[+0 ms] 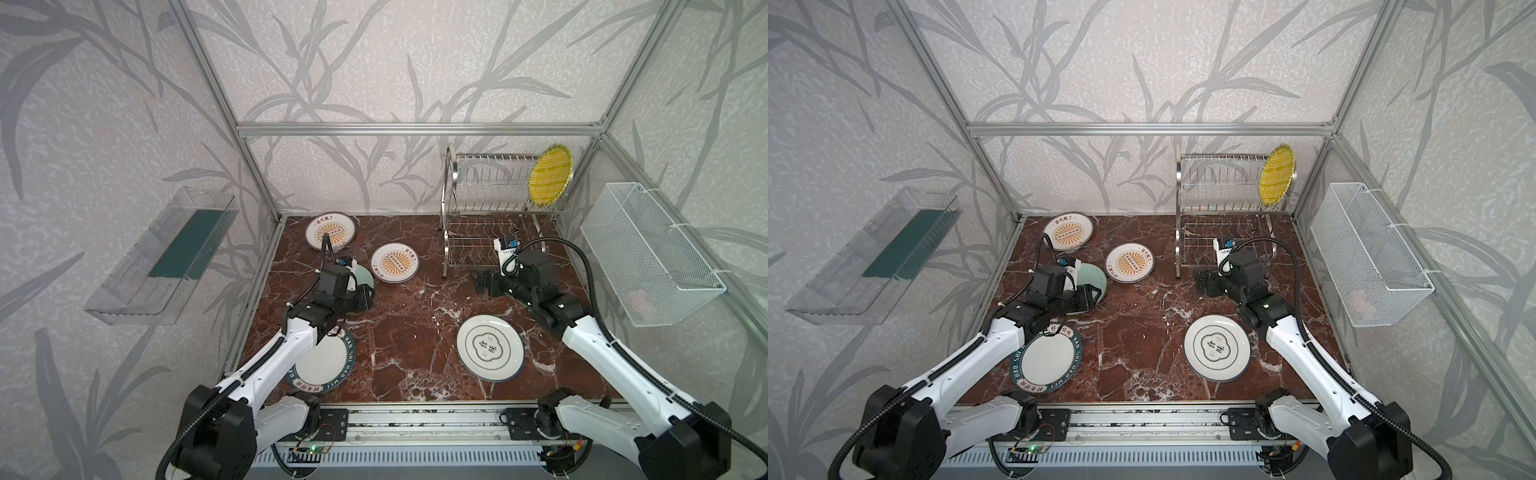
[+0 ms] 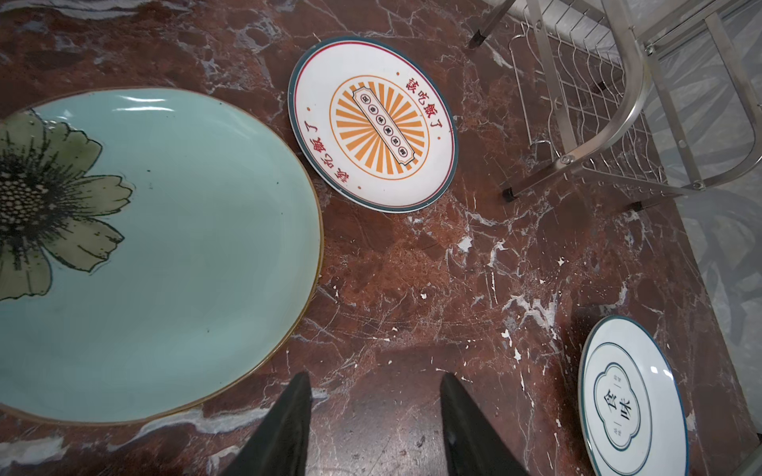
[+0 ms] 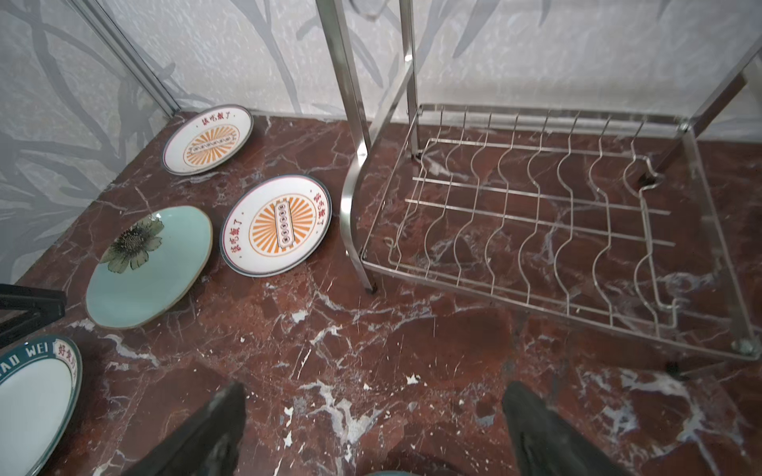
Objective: Load plates into a dish rack
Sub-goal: Move the plate at the center of the table.
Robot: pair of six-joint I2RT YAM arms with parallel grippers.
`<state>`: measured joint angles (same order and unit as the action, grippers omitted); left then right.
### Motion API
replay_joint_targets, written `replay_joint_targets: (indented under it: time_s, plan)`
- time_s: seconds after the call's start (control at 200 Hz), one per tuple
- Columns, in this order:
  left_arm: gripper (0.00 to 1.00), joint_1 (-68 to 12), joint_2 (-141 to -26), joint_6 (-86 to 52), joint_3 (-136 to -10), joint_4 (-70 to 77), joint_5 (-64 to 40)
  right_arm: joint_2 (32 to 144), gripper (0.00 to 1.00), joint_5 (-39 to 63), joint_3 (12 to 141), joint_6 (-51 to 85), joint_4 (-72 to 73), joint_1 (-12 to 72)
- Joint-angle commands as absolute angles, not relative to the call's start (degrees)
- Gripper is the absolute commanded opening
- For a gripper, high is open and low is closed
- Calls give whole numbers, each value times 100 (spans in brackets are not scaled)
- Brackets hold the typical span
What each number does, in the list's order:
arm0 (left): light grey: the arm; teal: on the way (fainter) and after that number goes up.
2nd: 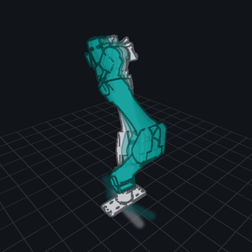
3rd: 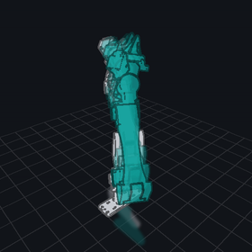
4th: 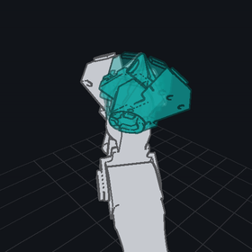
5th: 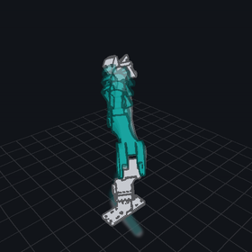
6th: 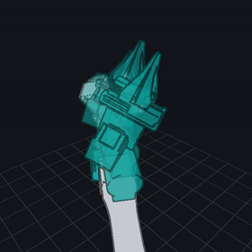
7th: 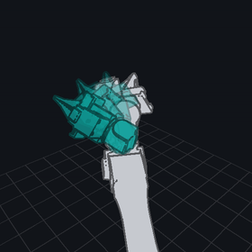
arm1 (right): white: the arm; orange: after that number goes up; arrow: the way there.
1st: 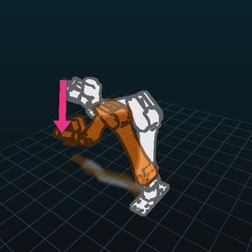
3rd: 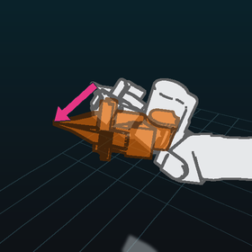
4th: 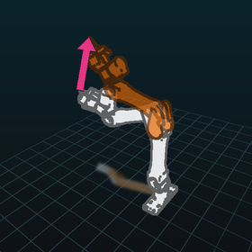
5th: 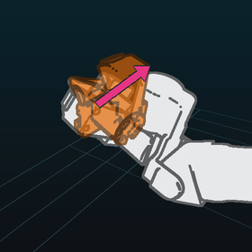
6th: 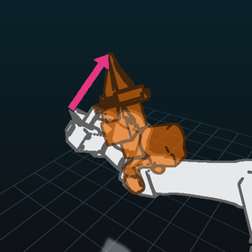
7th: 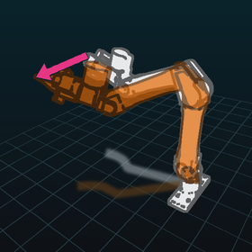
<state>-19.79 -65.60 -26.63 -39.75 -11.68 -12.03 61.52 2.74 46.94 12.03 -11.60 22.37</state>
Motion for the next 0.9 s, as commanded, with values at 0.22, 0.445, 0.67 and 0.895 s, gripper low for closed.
replay_joint_targets:
  time_s: [0.22,0.445,0.67,0.895]
  plan:
    - [49,-2832,-7691,-3155,-4034,-36,-1526,6366,95,844,3603,2001,-253,2279]
    - [49,-3647,-8725,-3618,-4334,316,-2027,6473,93,966,3401,2272,-108,1969]
    - [49,-4389,-9115,-4234,-4382,889,-1958,6334,92,1195,3226,2470,14,1442]
    - [47,-4946,-9623,-4654,-4532,1599,-2243,6153,90,1302,3042,2637,159,1292]
